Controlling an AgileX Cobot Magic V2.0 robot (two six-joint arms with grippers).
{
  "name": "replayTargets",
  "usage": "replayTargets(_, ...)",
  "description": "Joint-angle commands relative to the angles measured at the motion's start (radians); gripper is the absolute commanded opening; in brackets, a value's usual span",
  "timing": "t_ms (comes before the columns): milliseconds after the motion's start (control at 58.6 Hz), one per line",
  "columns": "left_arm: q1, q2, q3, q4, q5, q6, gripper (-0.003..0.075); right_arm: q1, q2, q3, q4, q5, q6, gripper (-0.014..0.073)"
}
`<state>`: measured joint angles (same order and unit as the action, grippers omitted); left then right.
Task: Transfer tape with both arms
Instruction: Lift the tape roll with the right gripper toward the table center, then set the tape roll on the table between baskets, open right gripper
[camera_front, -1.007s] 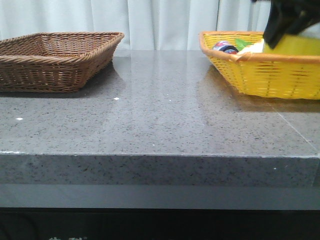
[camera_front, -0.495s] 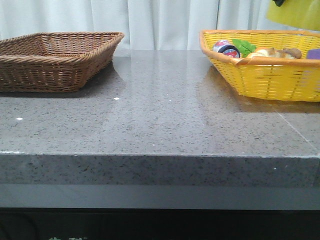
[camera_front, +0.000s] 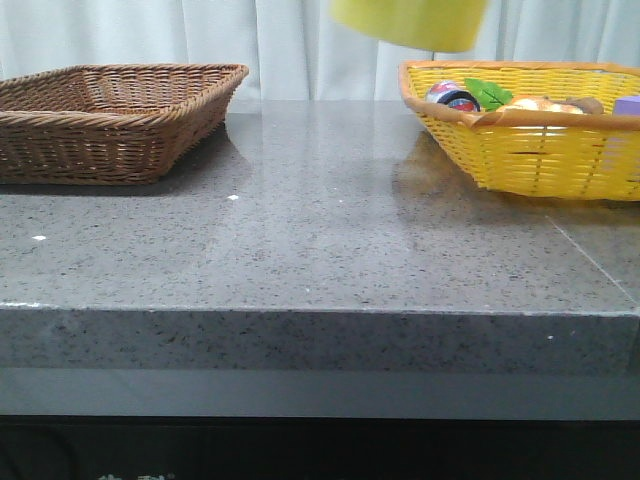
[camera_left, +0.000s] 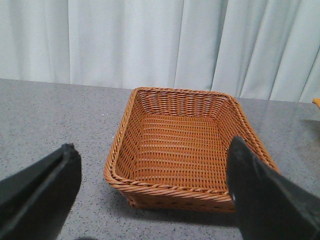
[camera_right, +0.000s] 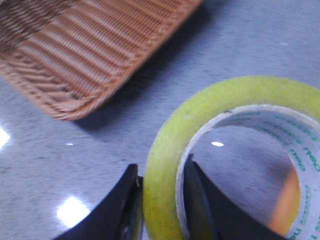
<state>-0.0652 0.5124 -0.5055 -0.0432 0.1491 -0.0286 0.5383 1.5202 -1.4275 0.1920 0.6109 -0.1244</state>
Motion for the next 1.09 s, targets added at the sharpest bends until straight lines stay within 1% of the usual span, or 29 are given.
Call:
replayTargets(0, 0.001, 0.008, -0.031, -0.006, -0.081, -0.007, 0.0586, 0.045, -0.020, -0.043, 0.006, -0.106, -0.017, 0.0138)
replayTargets(85, 0.001, 0.008, -0.031, -0.006, -0.081, -0.007, 0.0586, 0.081, 0.014, -0.043, 0.007, -0.106, -0.017, 0.0138)
replayTargets(188, 0.001, 0.008, -0.031, -0.006, -0.081, -0.007, 0.0586, 0.102, 0.063, -0.043, 0.008, -0.093, -0.017, 0.0138)
replayTargets(427, 0.001, 0.008, -0.031, -0.006, -0.081, -0.007, 0.0586, 0.104, 0.173, -0.043, 0.055, -0.037, -0.017, 0.0138)
replayTargets(563, 0.001, 0.008, -0.031, -0.006, -0.081, -0.007, 0.0586, 0.104, 0.196, -0.043, 0.056, -0.032, -0.017, 0.0148)
replayTargets(649, 0.001, 0.008, -0.031, -0.006, -0.081, -0.007, 0.0586, 0.104, 0.196, -0.043, 0.056, -0.031, -0.017, 0.0188)
replayTargets(922, 0.001, 0.008, -0.031, -0.006, -0.081, -0.007, 0.0586, 0.104, 0.194, -0.043, 0.056, -0.043, -0.017, 0.0402)
replayTargets(990, 0.001, 0.008, -0.031, -0.006, -0.081, -0.007, 0.0586, 0.104, 0.183, -0.043, 0.054, -0.046, -0.017, 0.0432)
replayTargets(1075, 0.001, 0.008, -0.031, -0.006, -0.081, -0.007, 0.0586, 0.104, 0.156, -0.043, 0.050, -0.036, -0.017, 0.0435)
